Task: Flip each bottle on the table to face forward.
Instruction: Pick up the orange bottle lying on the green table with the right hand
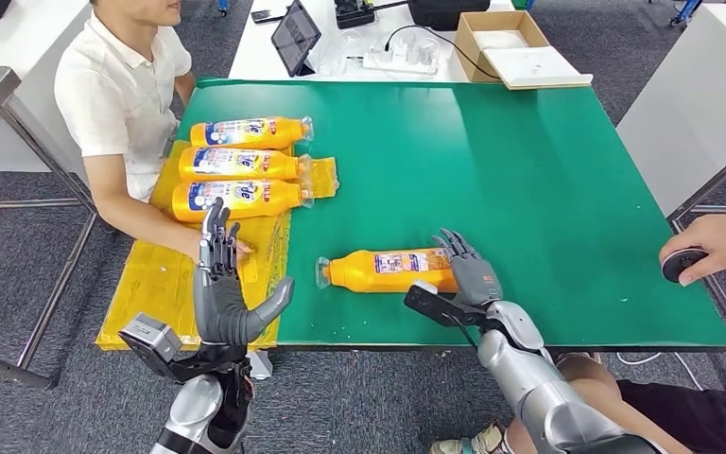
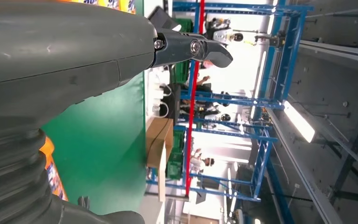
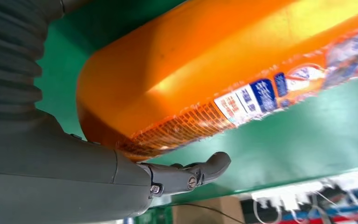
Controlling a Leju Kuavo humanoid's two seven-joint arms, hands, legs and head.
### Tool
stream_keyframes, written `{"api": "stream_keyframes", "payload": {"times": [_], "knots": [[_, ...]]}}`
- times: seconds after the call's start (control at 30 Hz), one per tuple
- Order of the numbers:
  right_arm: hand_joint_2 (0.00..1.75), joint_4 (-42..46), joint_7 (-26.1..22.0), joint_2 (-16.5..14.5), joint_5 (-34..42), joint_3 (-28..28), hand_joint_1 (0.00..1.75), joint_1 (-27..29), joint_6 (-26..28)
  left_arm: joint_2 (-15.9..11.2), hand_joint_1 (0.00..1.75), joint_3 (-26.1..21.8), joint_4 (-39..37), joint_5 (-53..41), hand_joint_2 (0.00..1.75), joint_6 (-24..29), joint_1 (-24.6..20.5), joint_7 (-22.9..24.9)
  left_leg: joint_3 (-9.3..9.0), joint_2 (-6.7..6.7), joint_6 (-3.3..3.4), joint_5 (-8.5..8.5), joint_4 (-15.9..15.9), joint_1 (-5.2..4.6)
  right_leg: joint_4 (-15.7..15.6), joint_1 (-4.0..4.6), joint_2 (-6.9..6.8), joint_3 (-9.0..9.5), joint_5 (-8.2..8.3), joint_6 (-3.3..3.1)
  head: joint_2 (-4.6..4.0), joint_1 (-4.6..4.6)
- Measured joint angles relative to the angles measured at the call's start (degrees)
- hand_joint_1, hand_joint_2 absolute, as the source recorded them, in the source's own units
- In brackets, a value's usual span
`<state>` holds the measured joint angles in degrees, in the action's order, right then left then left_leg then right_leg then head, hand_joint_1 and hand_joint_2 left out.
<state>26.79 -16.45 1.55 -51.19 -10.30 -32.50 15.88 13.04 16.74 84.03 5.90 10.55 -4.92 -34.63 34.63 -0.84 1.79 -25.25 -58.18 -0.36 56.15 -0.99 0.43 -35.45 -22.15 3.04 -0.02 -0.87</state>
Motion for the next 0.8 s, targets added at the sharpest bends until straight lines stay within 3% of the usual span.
{"api": "stream_keyframes", "payload": {"times": [0.23,0.27,0.37,0.4,0.57,0.8], "knots": [[1.75,-2.04,3.19,-0.01,-1.84,-2.67,0.00,-1.98,-2.08,-0.38,0.00,-0.01,0.00,0.72,1.75,-0.90,0.00,0.54,-0.02,0.01,0.00,0.00,0.00,-0.02,-0.02,-0.02,0.00,0.02,0.00,0.00,0.00,-0.01],[1.75,-2.21,3.22,0.00,-1.86,-2.85,0.10,-2.10,-2.14,-0.41,0.00,-0.01,0.00,0.72,1.75,-0.91,0.00,0.55,-0.02,0.02,0.00,0.00,0.00,-0.02,-0.02,-0.02,0.00,0.02,0.00,0.00,0.00,-0.01],[1.75,-2.70,3.70,0.01,-1.90,-3.32,1.37,-2.49,-3.85,-0.45,0.00,-0.01,0.00,0.72,1.75,-0.95,0.00,0.57,-0.05,0.04,0.00,0.00,0.00,-0.02,-0.02,-0.01,0.01,0.02,0.01,0.00,0.00,-0.01],[1.75,-2.85,3.94,0.04,-1.95,-3.49,1.71,-2.68,-4.84,-0.45,0.00,-0.01,-0.01,0.72,1.75,-0.96,0.00,0.57,-0.07,0.07,0.00,0.00,0.00,-0.02,-0.02,0.00,0.02,0.03,0.01,0.00,0.00,-0.01],[1.75,-3.64,4.84,0.72,-2.51,-4.52,1.75,-3.68,-8.35,-0.51,0.00,-0.02,-0.13,0.72,1.75,-1.02,-0.02,0.57,-0.26,0.23,-0.01,-0.02,0.00,-0.01,-0.02,0.01,0.04,0.16,0.00,-0.01,0.00,-0.01],[1.75,-4.68,9.55,1.90,-6.23,-7.76,1.75,-5.48,-11.46,-0.85,0.00,-0.04,-0.30,0.69,1.75,-1.25,-0.01,0.57,-0.64,0.21,-0.01,-0.03,0.00,-0.01,-0.05,0.01,0.05,0.52,-0.02,-0.03,0.00,-0.01]]}}
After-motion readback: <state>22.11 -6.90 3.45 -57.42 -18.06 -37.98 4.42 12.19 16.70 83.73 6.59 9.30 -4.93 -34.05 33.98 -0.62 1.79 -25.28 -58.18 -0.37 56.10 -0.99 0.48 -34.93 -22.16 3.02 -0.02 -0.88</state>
